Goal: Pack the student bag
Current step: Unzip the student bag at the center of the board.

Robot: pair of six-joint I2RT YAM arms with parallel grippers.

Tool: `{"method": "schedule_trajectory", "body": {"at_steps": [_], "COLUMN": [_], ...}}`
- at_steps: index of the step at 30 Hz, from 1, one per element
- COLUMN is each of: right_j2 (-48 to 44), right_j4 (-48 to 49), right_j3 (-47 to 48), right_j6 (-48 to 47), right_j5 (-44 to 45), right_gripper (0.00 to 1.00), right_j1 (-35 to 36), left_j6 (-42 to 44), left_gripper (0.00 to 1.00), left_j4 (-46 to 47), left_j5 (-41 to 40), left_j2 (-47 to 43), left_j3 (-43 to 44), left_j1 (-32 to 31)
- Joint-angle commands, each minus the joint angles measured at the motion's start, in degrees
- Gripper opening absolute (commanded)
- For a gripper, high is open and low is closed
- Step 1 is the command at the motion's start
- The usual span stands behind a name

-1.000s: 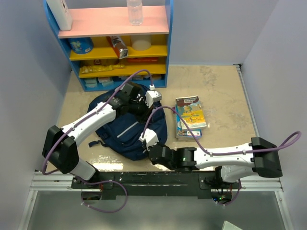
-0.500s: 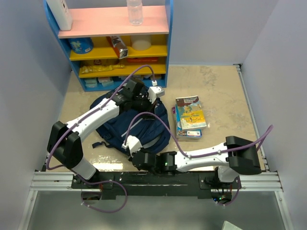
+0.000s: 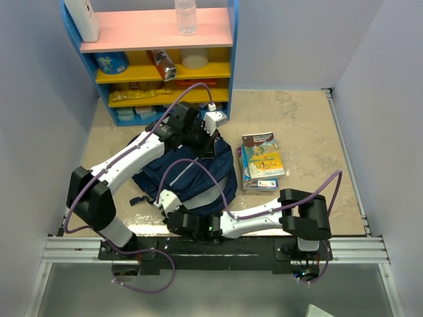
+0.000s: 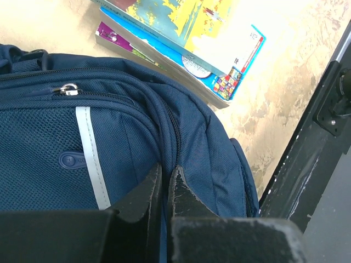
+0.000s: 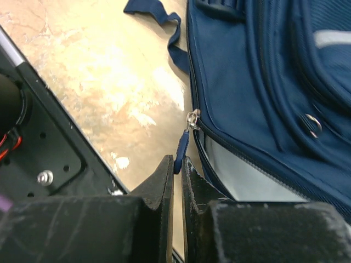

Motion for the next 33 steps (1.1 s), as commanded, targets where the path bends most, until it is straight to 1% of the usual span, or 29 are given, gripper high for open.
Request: {"method": "schedule_trajectory", "body": {"at_steps": [1,8,10,11,12,14,15,16,17,18,20,21,22,23,24,25,27,28,30,31,32,33], "right_j2": [3.2,8.9,9.0,8.0,6.9,3.7,0.1,-2.2,-4.2,-8.6,-12.8,-17.8,-20.4,-23.6,-26.5,-32.6,-37.7,-42.5,-46.6,-48.3,-51.3,-52.3], "right_j4": [8.9,15.9,16.6,16.4,15.8,15.3,13.6,12.2,10.4,6.8,3.1,-0.6,-2.0,-3.2,-5.5,-7.3,-13.7,-16.2,-23.6,-26.3,-28.6,-33.2], "right_j3": [5.7,9.9,10.2,10.1,9.7,6.9,5.8,4.1,3.3,2.5,-0.1,-1.0,-3.3,-4.8,-6.4,-9.2,-12.0,-14.3,-17.6,-18.5,-19.5,-20.8], "right_j6": [-3.3,-6.6,-5.7,-5.2,-4.8,-3.9,-3.6,-2.8,-2.4,-2.0,3.3,5.8,9.9,11.7,13.6,17.7,21.9,27.0,32.1,38.1,41.8,45.5], "right_j5": [-2.6,-2.8,-3.9,-4.1,-4.1,-4.0,-4.1,-3.7,-3.2,-3.0,-3.7,-5.0,-5.2,-5.0,-4.4,-3.7,-3.1,-1.8,-2.1,-1.5,-0.9,-0.7], "right_gripper": [0.0,0.0,0.0,0.02,0.19,0.37,0.52,0.62,0.66,0.72,0.81,0.85,0.86,0.88,0.99,0.99,0.99,0.99,0.99,0.99,0.99,0.99], "right_j1": [0.9,-0.5,-2.1,-2.6,-2.9,-3.4,-3.5,-3.7,-3.9,-4.1,-6.7,-8.3,-11.3,-13.0,-14.7,-18.5,-22.8,-27.2,-31.6,-35.0,-36.0,-37.0], "left_j6": [0.1,1.2,2.1,2.4,2.7,3.5,3.7,4.2,4.4,4.5,4.3,4.1,4.1,4.1,4.2,4.5,5.0,5.4,5.7,5.8,5.9,5.9], "left_gripper": [0.0,0.0,0.0,0.0,0.0,0.0,0.0,0.0,0.0,0.0,0.0,0.0,0.0,0.0,0.0,0.0,0.0,0.0,0.0,0.0,0.0,0.0], "left_j4": [9.9,9.1,8.5,8.4,8.3,8.4,8.8,9.1,9.2,9.6,10.0,10.0,9.8,9.4,9.0,8.9,8.7,8.4,7.7,7.6,7.3,7.2], "left_j5": [-4.2,-3.8,-3.8,-3.9,-4.3,-5.1,-5.4,-6.1,-6.3,-6.5,-6.4,-5.2,-5.0,-4.9,-4.9,-4.9,-4.9,-4.8,-4.3,-4.0,-3.7,-3.1], "left_j2": [-3.0,-6.5,-7.7,-8.1,-8.8,-9.2,-9.4,-9.5,-9.4,-9.3,-9.0,-8.5,-8.3,-8.2,-8.4,-8.6,-9.1,-9.2,-9.4,-9.5,-9.5,-9.7], "left_j3": [2.7,1.7,1.4,1.0,0.7,-0.7,-1.0,-1.5,-2.2,-2.4,-3.4,-3.5,-3.7,-3.7,-3.8,-4.2,-5.0,-5.1,-5.3,-5.3,-5.4,-5.4], "left_j1": [1.1,1.2,1.3,1.3,1.4,1.7,1.8,2.1,2.3,2.6,4.0,4.7,5.6,5.9,6.2,6.9,7.1,7.1,7.1,7.1,7.1,7.1]}}
